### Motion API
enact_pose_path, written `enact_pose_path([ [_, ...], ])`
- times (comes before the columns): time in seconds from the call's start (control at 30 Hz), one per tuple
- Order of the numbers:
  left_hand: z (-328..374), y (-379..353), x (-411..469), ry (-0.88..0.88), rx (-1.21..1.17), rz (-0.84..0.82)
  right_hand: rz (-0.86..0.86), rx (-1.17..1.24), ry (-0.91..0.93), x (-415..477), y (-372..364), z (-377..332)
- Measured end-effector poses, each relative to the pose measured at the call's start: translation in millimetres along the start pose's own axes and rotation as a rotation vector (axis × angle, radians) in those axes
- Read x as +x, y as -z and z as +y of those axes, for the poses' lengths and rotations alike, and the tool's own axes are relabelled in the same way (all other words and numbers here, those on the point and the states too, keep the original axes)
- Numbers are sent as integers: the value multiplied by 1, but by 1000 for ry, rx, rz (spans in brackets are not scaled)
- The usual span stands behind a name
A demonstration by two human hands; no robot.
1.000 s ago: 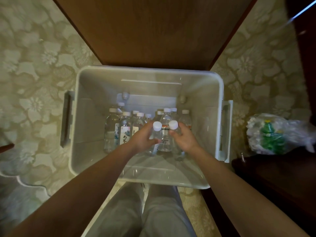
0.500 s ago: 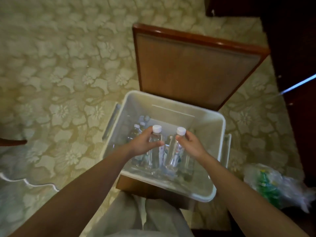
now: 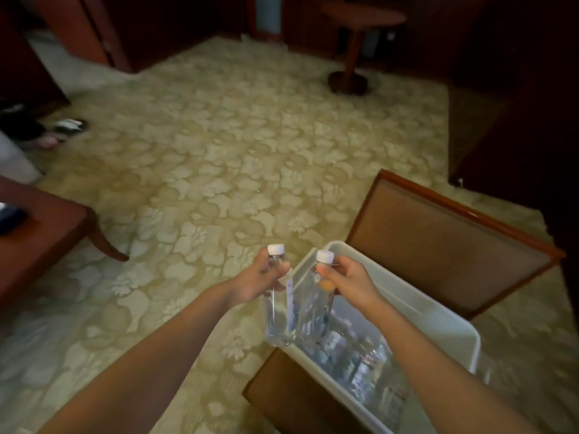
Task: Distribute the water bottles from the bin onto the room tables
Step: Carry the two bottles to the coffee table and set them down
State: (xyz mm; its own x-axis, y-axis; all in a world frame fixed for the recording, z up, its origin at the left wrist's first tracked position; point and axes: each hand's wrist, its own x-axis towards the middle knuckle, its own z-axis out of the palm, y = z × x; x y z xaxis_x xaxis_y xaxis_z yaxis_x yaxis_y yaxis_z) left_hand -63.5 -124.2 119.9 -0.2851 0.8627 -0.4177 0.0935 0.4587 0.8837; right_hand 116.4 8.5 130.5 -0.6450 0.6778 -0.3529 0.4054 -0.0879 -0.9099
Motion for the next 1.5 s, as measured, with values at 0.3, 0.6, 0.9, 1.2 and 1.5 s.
enact_pose_path([
  [0.3, -28, 138, -143, -70, -95, 317, -199, -15, 192, -28, -168, -102],
  [0.6, -103, 247, -302, -91, -197, 691, -451, -9, 268, -68, -354, -153],
  [0.9, -167, 297, -435, -82, -246, 1015, -685, -163, 394, -102, -515, -185],
  [1.2, -214, 357, -519, -58, -359, 1284, -932, -258, 523, -114, -669, -220],
  [1.5, -263, 465, -579, 67, -312, 1524, -1146, -294, 602, -108, -830, -271],
])
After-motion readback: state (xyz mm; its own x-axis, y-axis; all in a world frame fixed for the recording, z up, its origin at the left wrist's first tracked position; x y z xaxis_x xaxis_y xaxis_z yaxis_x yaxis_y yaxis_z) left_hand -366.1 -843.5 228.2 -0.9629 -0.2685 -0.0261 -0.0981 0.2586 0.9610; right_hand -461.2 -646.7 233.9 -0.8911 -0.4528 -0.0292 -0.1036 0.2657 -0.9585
